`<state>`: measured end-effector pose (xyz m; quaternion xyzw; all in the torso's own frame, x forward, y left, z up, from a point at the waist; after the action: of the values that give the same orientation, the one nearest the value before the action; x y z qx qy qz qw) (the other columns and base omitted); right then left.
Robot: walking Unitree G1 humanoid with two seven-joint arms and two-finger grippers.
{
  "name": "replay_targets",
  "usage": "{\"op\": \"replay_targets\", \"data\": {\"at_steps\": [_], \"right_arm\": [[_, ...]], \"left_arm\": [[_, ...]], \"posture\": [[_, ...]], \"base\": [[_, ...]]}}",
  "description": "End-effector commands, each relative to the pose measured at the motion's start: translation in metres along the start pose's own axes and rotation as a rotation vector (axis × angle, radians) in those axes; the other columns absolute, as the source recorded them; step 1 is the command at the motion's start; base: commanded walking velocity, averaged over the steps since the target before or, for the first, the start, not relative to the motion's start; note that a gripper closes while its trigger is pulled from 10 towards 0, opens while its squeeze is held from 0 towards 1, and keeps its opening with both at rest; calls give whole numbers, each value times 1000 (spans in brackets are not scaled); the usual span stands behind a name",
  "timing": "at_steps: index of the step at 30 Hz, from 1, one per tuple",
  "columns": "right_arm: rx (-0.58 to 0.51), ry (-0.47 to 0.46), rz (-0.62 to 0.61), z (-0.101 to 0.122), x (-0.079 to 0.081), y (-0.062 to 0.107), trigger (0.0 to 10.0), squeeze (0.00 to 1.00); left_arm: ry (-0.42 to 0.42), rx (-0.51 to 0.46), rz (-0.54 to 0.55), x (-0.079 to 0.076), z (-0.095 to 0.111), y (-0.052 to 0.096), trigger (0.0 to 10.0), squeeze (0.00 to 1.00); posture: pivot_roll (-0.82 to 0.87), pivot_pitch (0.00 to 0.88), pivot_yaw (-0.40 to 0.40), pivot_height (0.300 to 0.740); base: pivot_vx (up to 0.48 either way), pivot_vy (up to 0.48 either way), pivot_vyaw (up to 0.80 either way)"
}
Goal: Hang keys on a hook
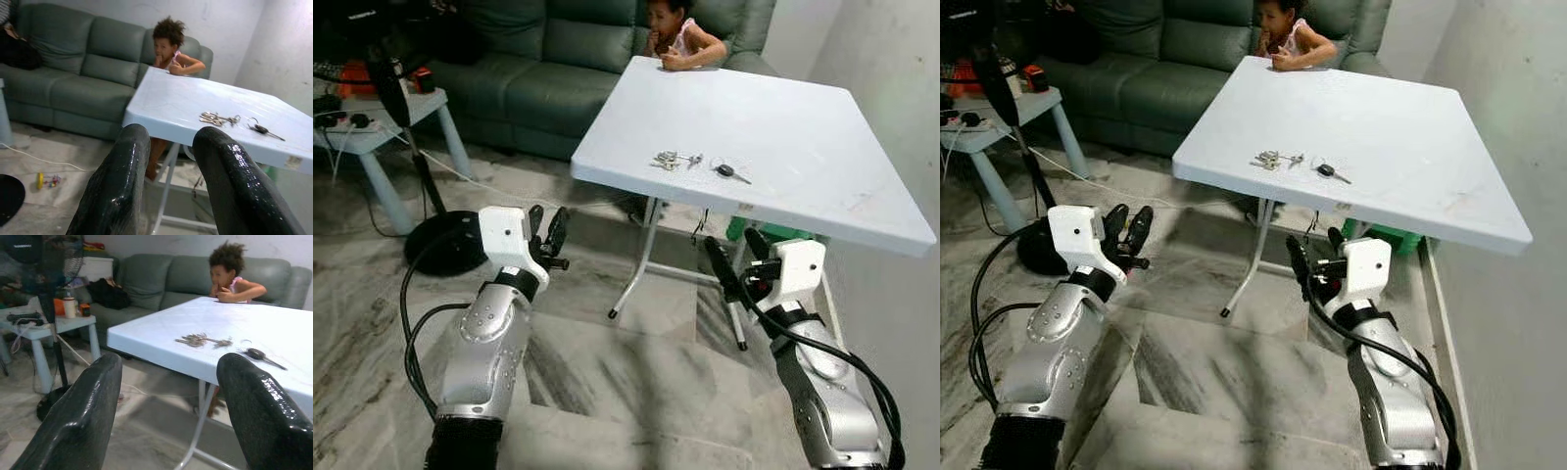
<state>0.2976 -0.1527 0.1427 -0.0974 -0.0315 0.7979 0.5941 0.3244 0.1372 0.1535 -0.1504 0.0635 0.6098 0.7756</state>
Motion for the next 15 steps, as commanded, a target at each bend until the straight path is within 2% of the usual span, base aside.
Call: {"op": "replay_targets", "data": {"at_steps": [1,7,9,11,15], "right_arm": [[-10,8,-22,0,-6,-1,10000,0],[-16,-10,-22,-3,-3,-4,10000,0],[-13,-27,-22,-4,-3,-4,10000,0],[23,-42,-32,-15,-4,1,10000,0],[47,-39,-42,-24,-3,7,10000,0]], "left_arm": [[-11,-2,-16,-3,-1,-2,10000,0],[-9,13,6,2,-9,0,10000,0],[-10,32,16,8,-15,5,10000,0],[-23,91,66,22,-33,15,10000,0],[-15,114,121,31,-42,22,10000,0]], "posture": [[102,0,-72,740],[100,0,-72,740],[99,0,-74,740],[96,0,-75,740],[95,0,-73,740]], "base": [[0,0,0],[0,0,0],[0,0,0],[0,0,0],[0,0,0]]}}
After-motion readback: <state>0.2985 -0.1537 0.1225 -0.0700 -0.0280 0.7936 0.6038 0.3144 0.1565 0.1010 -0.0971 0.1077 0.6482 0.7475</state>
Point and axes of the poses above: a point about 5 cm out from each wrist's last joint towards the gripper, its own y axis pointing back from the gripper into the wrist, its own z axis along the axis of the wrist's last joint, x = y × z, the point moved 1 cm from there along -y, pointing out of the wrist towards the gripper, and after that the axes turned 9 degrees about y, right-handed, at the moved point
